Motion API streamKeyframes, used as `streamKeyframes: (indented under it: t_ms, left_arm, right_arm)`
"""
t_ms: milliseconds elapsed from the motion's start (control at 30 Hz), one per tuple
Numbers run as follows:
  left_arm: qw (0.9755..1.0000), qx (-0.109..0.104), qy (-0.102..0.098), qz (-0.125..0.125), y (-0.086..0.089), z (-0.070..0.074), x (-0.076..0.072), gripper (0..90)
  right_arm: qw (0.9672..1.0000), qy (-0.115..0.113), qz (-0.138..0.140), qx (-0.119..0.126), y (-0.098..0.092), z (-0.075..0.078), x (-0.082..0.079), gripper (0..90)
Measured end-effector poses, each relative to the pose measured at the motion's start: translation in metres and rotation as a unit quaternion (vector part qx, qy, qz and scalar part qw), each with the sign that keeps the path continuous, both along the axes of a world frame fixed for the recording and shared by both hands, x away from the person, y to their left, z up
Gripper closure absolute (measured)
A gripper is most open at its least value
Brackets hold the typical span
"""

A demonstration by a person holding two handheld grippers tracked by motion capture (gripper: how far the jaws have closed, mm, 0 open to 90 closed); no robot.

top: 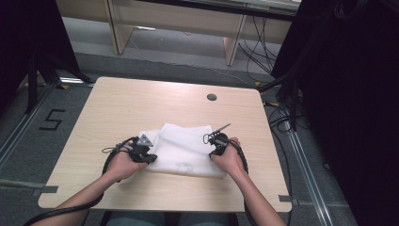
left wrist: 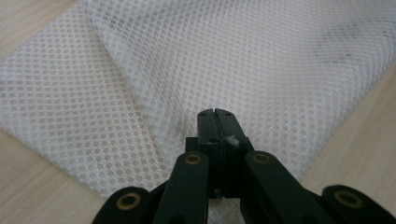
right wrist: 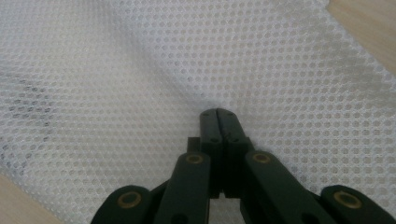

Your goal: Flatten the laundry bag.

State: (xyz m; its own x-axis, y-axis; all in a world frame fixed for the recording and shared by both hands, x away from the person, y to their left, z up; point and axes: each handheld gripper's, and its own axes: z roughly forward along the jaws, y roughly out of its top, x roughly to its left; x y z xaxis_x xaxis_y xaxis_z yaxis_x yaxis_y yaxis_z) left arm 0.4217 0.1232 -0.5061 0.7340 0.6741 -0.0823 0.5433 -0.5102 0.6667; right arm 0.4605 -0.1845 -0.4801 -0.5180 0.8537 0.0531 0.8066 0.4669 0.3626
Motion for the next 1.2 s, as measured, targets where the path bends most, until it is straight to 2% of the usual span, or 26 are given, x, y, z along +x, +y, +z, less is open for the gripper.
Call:
streamKeyframes:
  t_ms: [67, 100, 133, 233, 300, 333, 367, 400, 433, 467, 533, 600, 667, 700, 767, 800, 833, 900, 933, 967, 1000, 1033, 1067, 1100, 1133, 1200]
  left_arm:
    - [1.0000, 0.000, 0.000, 0.001, 0.001, 0.000, 0.001, 89.6]
    - [1.0000, 0.000, -0.003, 0.000, 0.002, 0.000, 0.002, 89.6]
    - [1.0000, -0.005, -0.001, 0.003, 0.002, -0.001, 0.001, 89.6]
    - [1.0000, 0.000, -0.007, -0.001, 0.002, -0.001, 0.001, 89.4]
    - [0.9999, -0.003, -0.015, -0.002, 0.002, -0.001, 0.000, 88.5]
    - [0.9997, -0.020, -0.012, 0.007, 0.003, -0.001, 0.000, 87.6]
    - [0.9997, -0.020, -0.012, 0.007, 0.003, -0.001, 0.000, 86.2]
    - [0.9991, -0.032, -0.019, 0.019, 0.004, 0.002, 0.000, 85.3]
    - [0.9989, -0.035, -0.027, 0.012, 0.006, 0.005, 0.000, 84.8]
    - [0.9989, -0.035, -0.027, 0.012, 0.006, 0.005, 0.000, 84.4]
    - [0.9978, -0.049, -0.039, 0.020, 0.003, 0.010, -0.004, 84.1]
    - [0.9976, -0.050, -0.045, 0.011, -0.001, 0.011, -0.006, 84.1]
    - [0.9976, -0.052, -0.046, 0.004, -0.005, 0.011, -0.009, 83.8]
    - [0.9975, -0.050, -0.048, -0.010, -0.008, 0.011, -0.011, 83.8]
    - [0.9974, -0.053, -0.041, -0.026, -0.017, 0.008, -0.016, 82.5]
    - [0.9973, -0.049, -0.041, -0.034, -0.019, 0.007, -0.017, 82.1]
    - [0.9972, -0.044, -0.040, -0.046, -0.026, 0.004, -0.018, 81.9]
    - [0.9973, -0.040, -0.038, -0.049, -0.027, 0.003, -0.018, 81.5]
    - [0.9970, -0.035, -0.044, -0.053, -0.029, 0.001, -0.015, 81.4]
    - [0.9970, -0.035, -0.042, -0.055, -0.029, 0.001, -0.015, 81.3]
    - [0.9970, -0.035, -0.042, -0.055, -0.029, 0.001, -0.015, 81.3]
    - [0.9974, -0.031, -0.038, -0.053, -0.030, -0.001, -0.014, 81.3]
    - [0.9975, -0.030, -0.038, -0.051, -0.030, -0.003, -0.012, 81.2]
    - [0.9975, -0.025, -0.035, -0.055, -0.029, -0.003, -0.012, 81.2]
    - [0.9977, -0.025, -0.035, -0.053, -0.029, -0.004, -0.011, 81.4]
    - [0.9981, -0.031, -0.030, -0.044, -0.030, -0.005, -0.011, 81.5]
  right_arm:
    - [1.0000, 0.001, 0.003, 0.000, 0.000, 0.001, 0.001, 90.0]
    - [1.0000, 0.005, -0.005, -0.002, 0.001, 0.002, 0.001, 90.0]
    - [1.0000, -0.007, 0.000, -0.003, 0.001, 0.000, 0.002, 90.0]
    - [1.0000, -0.006, -0.005, -0.002, 0.002, 0.000, 0.001, 90.0]
    - [0.9998, -0.017, 0.000, 0.012, -0.002, -0.001, 0.000, 89.1]
    - [0.9998, -0.014, -0.007, 0.015, -0.001, 0.000, -0.001, 87.1]
    - [0.9998, -0.014, -0.007, 0.015, -0.001, 0.000, -0.001, 87.1]
    - [0.9995, -0.007, -0.014, 0.029, -0.002, 0.004, -0.003, 83.0]
    - [0.9993, -0.025, 0.001, 0.027, -0.003, 0.004, -0.001, 81.7]
    - [0.9993, -0.025, 0.001, 0.027, -0.003, 0.004, -0.001, 81.7]
    - [0.9978, -0.055, 0.005, 0.036, -0.003, 0.012, 0.001, 74.3]
    - [0.9963, -0.078, 0.006, 0.035, -0.004, 0.015, 0.005, 70.1]
    - [0.9962, -0.078, -0.002, 0.038, -0.004, 0.017, 0.006, 66.1]
    - [0.9948, -0.095, 0.002, 0.037, -0.005, 0.018, 0.010, 60.9]
    - [0.9942, -0.104, 0.009, 0.026, -0.008, 0.016, 0.021, 48.5]
    - [0.9938, -0.107, 0.010, 0.027, -0.009, 0.015, 0.024, 47.0]
    - [0.9938, -0.106, 0.014, 0.029, -0.008, 0.012, 0.028, 45.7]
    - [0.9947, -0.097, 0.024, 0.027, -0.005, 0.008, 0.034, 43.1]
    - [0.9933, -0.107, 0.037, 0.024, -0.004, 0.006, 0.038, 42.2]
    - [0.9942, -0.100, 0.033, 0.024, -0.001, 0.006, 0.038, 41.5]
    - [0.9942, -0.100, 0.033, 0.024, -0.001, 0.006, 0.038, 41.5]
    - [0.9924, -0.113, 0.046, 0.020, -0.001, 0.005, 0.042, 40.8]
    - [0.9934, -0.103, 0.047, 0.017, 0.004, 0.005, 0.046, 40.1]
    - [0.9917, -0.112, 0.062, 0.012, 0.005, 0.003, 0.049, 39.9]
    - [0.9933, -0.097, 0.061, 0.012, 0.007, 0.001, 0.050, 39.8]
    - [0.9930, -0.094, 0.070, 0.005, 0.007, 0.000, 0.052, 40.7]
